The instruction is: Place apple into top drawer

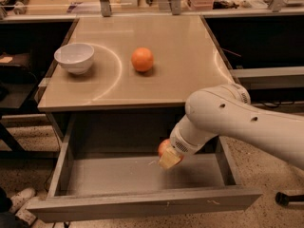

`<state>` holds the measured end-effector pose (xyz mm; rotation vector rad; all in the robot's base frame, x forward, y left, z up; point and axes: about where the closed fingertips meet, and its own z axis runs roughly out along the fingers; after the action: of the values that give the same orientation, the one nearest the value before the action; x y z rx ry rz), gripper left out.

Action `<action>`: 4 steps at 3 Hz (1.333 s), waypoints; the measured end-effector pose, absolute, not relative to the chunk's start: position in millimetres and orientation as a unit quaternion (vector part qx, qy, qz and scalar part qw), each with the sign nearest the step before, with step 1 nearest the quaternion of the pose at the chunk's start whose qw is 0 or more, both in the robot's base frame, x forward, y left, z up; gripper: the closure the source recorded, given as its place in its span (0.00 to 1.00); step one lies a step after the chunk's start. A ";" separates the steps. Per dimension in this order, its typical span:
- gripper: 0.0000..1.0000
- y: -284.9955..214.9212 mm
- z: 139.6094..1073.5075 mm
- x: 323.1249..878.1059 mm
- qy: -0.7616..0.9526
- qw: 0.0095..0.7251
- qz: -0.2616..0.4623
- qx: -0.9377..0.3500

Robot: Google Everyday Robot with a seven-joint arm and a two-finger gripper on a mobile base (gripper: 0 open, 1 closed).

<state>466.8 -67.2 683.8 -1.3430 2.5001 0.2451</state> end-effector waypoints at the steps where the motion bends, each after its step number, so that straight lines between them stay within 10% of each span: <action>1: 1.00 -59.1 668.1 483.4 0.875 0.168 0.092 -0.445; 4: 1.00 -48.5 617.1 495.4 0.892 0.187 0.119 -0.395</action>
Offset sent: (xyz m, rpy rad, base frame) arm 0.0396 0.0249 -0.0601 0.1337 -0.0451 -0.1421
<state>495.4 -48.5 617.1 -1.1114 2.5095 0.3339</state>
